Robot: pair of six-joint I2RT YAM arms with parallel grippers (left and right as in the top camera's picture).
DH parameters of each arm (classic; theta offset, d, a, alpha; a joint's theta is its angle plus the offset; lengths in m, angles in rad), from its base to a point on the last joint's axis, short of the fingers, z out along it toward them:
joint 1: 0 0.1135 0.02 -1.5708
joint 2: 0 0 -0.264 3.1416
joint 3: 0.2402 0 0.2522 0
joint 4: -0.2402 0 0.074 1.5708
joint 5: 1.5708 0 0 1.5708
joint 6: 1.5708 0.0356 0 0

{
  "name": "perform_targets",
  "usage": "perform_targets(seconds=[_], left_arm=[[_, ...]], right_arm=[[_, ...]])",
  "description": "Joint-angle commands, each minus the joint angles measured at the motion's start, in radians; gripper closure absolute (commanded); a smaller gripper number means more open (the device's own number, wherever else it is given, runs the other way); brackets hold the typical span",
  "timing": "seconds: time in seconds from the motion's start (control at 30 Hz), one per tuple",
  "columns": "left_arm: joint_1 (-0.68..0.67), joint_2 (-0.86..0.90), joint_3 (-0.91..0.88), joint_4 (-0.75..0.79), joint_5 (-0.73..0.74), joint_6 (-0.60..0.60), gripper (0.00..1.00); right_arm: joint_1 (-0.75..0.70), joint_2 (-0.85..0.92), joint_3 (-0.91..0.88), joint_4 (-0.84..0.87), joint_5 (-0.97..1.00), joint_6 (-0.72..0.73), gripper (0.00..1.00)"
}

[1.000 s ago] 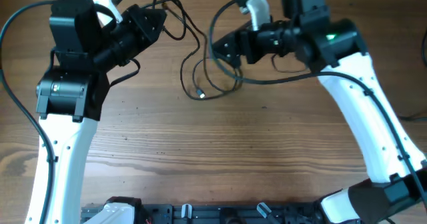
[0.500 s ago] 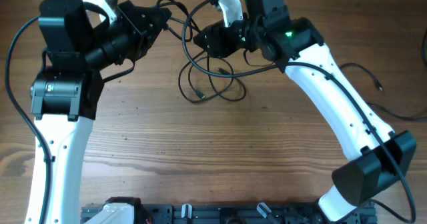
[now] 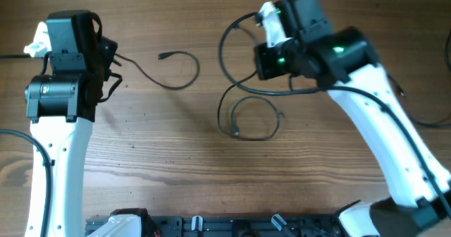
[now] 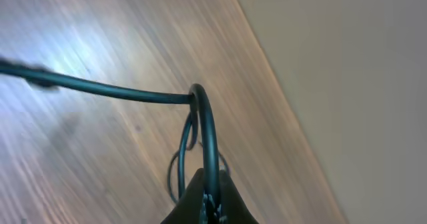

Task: Untangle cables

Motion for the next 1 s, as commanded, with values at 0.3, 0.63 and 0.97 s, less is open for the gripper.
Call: perform_targets(seconds=[0.3,0.63,0.97], left_arm=[[0.004,0.048,0.000,-0.019,-0.074,0.044,0.96],[0.001,0.145,0.000,-0.020,0.066,0.045,0.96],[0.001,0.159,0.000,-0.026,0.080,0.045,0.96]], right_arm=[[-0.619,0.100,0.178,0.693,0.523,0.043,0.96],[-0.827,0.547,0.178,0.562,0.171,0.166,0.67],[-0.839,0.427,0.184,0.376,-0.217,-0.048,0.00]])
